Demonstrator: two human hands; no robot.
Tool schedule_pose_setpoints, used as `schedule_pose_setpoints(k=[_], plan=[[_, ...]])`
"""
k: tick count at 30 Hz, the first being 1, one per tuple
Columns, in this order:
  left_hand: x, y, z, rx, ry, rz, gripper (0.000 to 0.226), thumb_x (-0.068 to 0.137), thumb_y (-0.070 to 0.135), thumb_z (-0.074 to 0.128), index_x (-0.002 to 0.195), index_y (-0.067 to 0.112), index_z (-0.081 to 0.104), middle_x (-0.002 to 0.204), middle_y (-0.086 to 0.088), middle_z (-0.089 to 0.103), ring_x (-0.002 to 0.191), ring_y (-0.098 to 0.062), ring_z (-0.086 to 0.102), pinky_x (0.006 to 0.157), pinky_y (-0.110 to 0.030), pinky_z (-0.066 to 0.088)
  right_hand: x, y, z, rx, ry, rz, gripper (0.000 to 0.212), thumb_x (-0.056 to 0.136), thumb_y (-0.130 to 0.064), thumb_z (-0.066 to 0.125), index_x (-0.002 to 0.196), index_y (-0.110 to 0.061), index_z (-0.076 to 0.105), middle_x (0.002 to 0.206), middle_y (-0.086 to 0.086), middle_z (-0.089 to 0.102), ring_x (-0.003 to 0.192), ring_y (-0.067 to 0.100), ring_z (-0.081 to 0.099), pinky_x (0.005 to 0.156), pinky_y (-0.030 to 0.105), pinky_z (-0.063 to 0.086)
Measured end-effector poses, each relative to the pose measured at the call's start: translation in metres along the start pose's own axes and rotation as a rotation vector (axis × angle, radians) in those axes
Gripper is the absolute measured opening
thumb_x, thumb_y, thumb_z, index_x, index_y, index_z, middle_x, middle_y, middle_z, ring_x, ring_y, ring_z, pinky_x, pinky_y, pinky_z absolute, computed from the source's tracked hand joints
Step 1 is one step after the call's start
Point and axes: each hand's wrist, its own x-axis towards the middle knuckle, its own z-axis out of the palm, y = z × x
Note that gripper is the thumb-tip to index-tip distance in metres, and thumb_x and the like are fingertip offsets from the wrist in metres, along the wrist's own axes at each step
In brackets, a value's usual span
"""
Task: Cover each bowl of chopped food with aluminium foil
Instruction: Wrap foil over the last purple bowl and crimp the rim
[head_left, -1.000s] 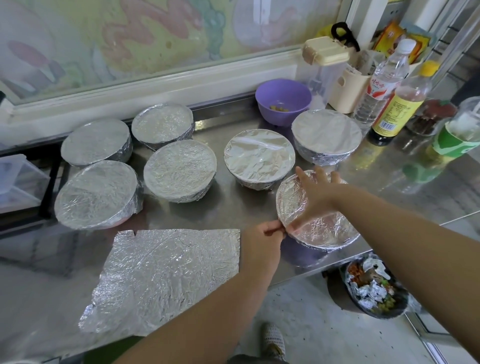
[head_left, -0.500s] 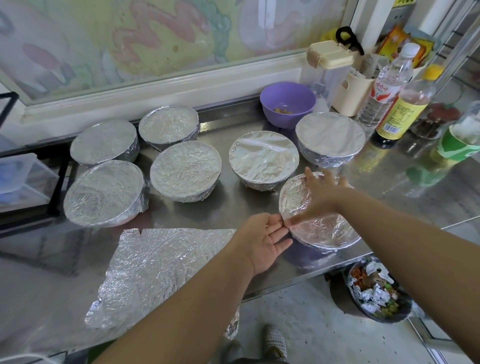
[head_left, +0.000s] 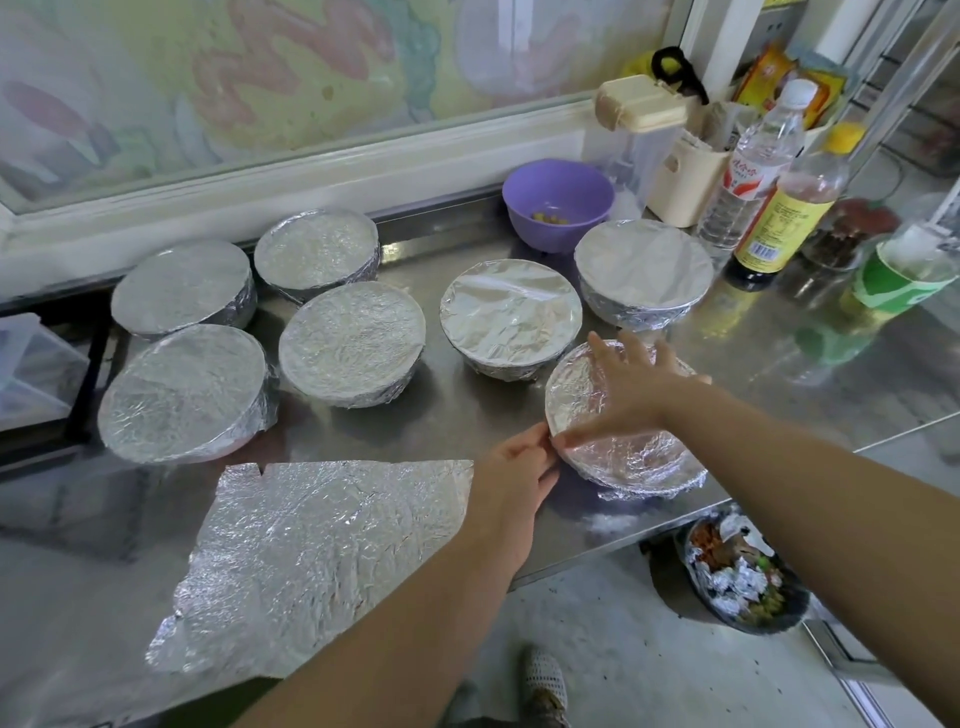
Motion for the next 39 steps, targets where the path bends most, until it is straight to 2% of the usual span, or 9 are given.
schedule_pose_setpoints(k=[3, 8, 14, 17, 22, 26, 30, 34, 39], plan=[[-0.006, -0.004, 0.001, 0.089, -0.013, 0.034, 0.041, 0.1, -0.006, 0.044, 0.113, 0.022, 0.071, 0.098, 0.011, 0.074, 0.109, -0.01, 0.062, 0.105, -0.031, 0.046, 0.001, -0.001, -0.002, 0.009, -0.019, -0.001, 0.165, 0.023, -0.104, 0.052, 0.153, -0.041, -0.027, 0.167, -0.002, -0.025, 0.15, 0.046, -0.021, 0.107, 0.084, 0.012], [-0.008, -0.004, -0.003, 0.175, -0.064, 0.034, 0.064, 0.1, 0.002, 0.039, 0.158, 0.02, 0.019, 0.153, -0.001, 0.041, 0.136, -0.015, 0.041, 0.116, -0.037, 0.035, -0.002, -0.002, -0.001, 0.009, -0.004, 0.005, 0.162, 0.026, -0.103, 0.053, 0.154, -0.042, -0.026, 0.167, -0.003, -0.025, 0.152, 0.045, -0.018, 0.107, 0.084, 0.013], [-0.015, -0.015, -0.003, 0.096, -0.157, 0.02, 0.07, 0.1, 0.004, 0.03, 0.16, 0.027, 0.003, 0.153, 0.006, 0.038, 0.143, -0.016, 0.031, 0.122, -0.043, 0.023, -0.001, -0.002, 0.004, 0.034, 0.037, 0.039, 0.157, 0.036, -0.104, 0.057, 0.155, -0.041, -0.023, 0.167, -0.002, -0.024, 0.152, 0.045, -0.018, 0.106, 0.084, 0.014], [-0.011, -0.011, -0.003, 0.157, -0.194, 0.052, 0.073, 0.098, 0.001, 0.028, 0.159, 0.029, 0.0, 0.161, 0.009, 0.027, 0.138, -0.011, 0.031, 0.122, -0.045, 0.019, 0.001, -0.002, 0.007, 0.09, 0.031, 0.108, 0.169, 0.02, -0.111, 0.043, 0.155, -0.037, -0.025, 0.167, 0.001, -0.025, 0.151, 0.046, -0.017, 0.11, 0.08, 0.015], [0.009, -0.001, -0.017, 0.257, -0.107, 0.093, 0.056, 0.102, -0.002, 0.035, 0.152, 0.024, 0.033, 0.154, 0.002, 0.043, 0.139, -0.02, 0.042, 0.118, -0.045, 0.032, 0.008, 0.004, 0.007, 0.115, 0.083, 0.108, 0.173, 0.008, -0.114, 0.029, 0.152, -0.04, -0.03, 0.164, 0.008, -0.031, 0.148, 0.047, -0.026, 0.111, 0.08, 0.004], [-0.004, -0.016, -0.013, 0.458, -0.078, 0.157, 0.055, 0.097, -0.002, 0.038, 0.129, 0.039, 0.054, 0.118, 0.011, 0.069, 0.105, -0.007, 0.066, 0.103, -0.027, 0.048, 0.006, 0.002, 0.009, 0.095, 0.05, 0.034, 0.168, 0.011, -0.111, 0.038, 0.154, -0.046, -0.022, 0.166, -0.001, -0.028, 0.148, 0.045, -0.027, 0.108, 0.083, 0.007], [-0.017, -0.033, 0.0, 0.586, -0.193, 0.165, 0.077, 0.087, 0.003, 0.04, 0.15, 0.047, 0.029, 0.13, 0.018, 0.06, 0.116, -0.04, 0.056, 0.106, -0.057, 0.041, 0.006, 0.003, 0.01, 0.102, 0.04, 0.039, 0.165, 0.016, -0.111, 0.043, 0.154, -0.047, -0.021, 0.167, -0.001, -0.025, 0.15, 0.047, -0.021, 0.11, 0.081, 0.012], [-0.009, -0.043, -0.001, 0.705, -0.175, 0.183, 0.089, 0.075, 0.021, 0.047, 0.15, 0.055, 0.011, 0.13, -0.004, 0.054, 0.094, -0.026, 0.06, 0.085, -0.045, 0.051, 0.007, 0.002, 0.01, 0.093, 0.041, 0.051, 0.161, 0.022, -0.11, 0.046, 0.154, -0.047, -0.02, 0.167, -0.001, -0.024, 0.15, 0.047, -0.022, 0.109, 0.082, 0.011], [-0.005, -0.05, 0.001, 0.821, -0.155, 0.177, 0.1, 0.072, 0.037, 0.049, 0.148, 0.056, -0.013, 0.152, -0.021, 0.029, 0.127, -0.048, 0.047, 0.101, -0.055, 0.045, 0.004, 0.0, 0.01, 0.103, 0.034, 0.071, 0.157, 0.027, -0.108, 0.05, 0.154, -0.047, -0.02, 0.166, -0.004, -0.025, 0.151, 0.046, -0.021, 0.108, 0.082, 0.012]])
